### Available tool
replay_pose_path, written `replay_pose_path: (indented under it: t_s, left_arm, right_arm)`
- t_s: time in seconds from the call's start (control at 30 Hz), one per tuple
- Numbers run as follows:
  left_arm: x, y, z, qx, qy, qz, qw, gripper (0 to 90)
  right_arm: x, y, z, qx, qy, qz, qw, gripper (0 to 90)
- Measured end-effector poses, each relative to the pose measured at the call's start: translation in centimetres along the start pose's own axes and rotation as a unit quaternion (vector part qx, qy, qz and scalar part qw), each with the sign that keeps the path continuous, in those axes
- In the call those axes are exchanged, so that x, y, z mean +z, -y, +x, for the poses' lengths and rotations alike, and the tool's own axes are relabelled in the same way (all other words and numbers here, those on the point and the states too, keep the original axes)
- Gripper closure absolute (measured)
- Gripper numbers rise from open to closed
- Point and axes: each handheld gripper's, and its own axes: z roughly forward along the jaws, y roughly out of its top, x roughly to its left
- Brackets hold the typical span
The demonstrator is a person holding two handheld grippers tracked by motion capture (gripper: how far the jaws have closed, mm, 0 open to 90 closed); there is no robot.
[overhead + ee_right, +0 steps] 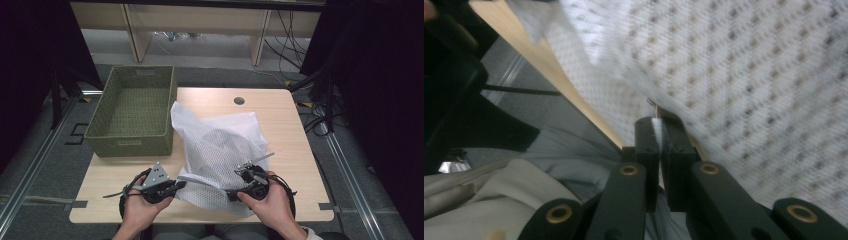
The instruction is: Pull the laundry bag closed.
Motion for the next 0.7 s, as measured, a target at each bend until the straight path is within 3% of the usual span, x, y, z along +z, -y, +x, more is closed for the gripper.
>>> replay_pose_path:
  t_s: [0.07, 0.17, 0.27, 0.33, 0.37, 0.43, 0.5, 0.53, 0.57, 0.7]
  left_arm:
    - [-0.2, 0.0, 0.3, 0.007, -0.005, -0.001, 1.0, 88.5]
    - [-0.1, 0.2, 0.3, 0.002, 0.002, -0.001, 1.0, 88.5]
    - [-0.1, 0.2, 0.1, -0.006, -0.001, 0.003, 1.0, 88.5]
    - [-0.1, 0.2, 0.3, 0.003, -0.004, 0.0, 1.0, 88.5]
    - [-0.1, 0.3, 0.4, -0.006, -0.003, 0.001, 1.0, 88.5]
    - [0.0, 0.3, 0.4, 0.002, -0.003, 0.002, 1.0, 88.5]
    - [0.0, 0.4, 0.2, -0.007, -0.004, 0.003, 1.0, 88.5]
    - [0.0, 0.3, 0.4, 0.005, -0.004, 0.006, 1.0, 88.5]
    - [0.1, 0.4, 0.2, -0.012, -0.005, 0.001, 0.9999, 88.5]
    - [0.1, 0.5, 0.4, 0.0, -0.005, 0.006, 1.0, 88.5]
  right_arm:
    - [0.0, 0.2, -0.3, 0.004, 0.001, 0.003, 1.0, 88.3]
    - [-0.1, 0.5, -0.5, 0.001, -0.001, -0.002, 1.0, 88.3]
    - [-0.2, 0.8, -0.4, 0.015, 0.001, 0.002, 0.9999, 88.3]
    - [-0.3, 0.9, -0.6, 0.003, 0.002, -0.001, 1.0, 88.3]
    - [-0.4, 1.2, -0.7, 0.006, 0.004, -0.001, 1.0, 88.3]
    - [-0.4, 1.3, -0.8, 0.007, 0.001, -0.001, 1.0, 88.3]
    - [-0.5, 1.5, -1.0, 0.008, 0.0, 0.0, 1.0, 88.3]
    - [-0.5, 1.5, -1.1, 0.007, -0.002, 0.002, 1.0, 88.3]
    - [-0.5, 1.6, -1.2, 0.007, -0.003, 0.001, 1.0, 88.3]
    - [-0.6, 2.1, -1.7, 0.016, 0.002, 0.004, 0.9999, 88.3]
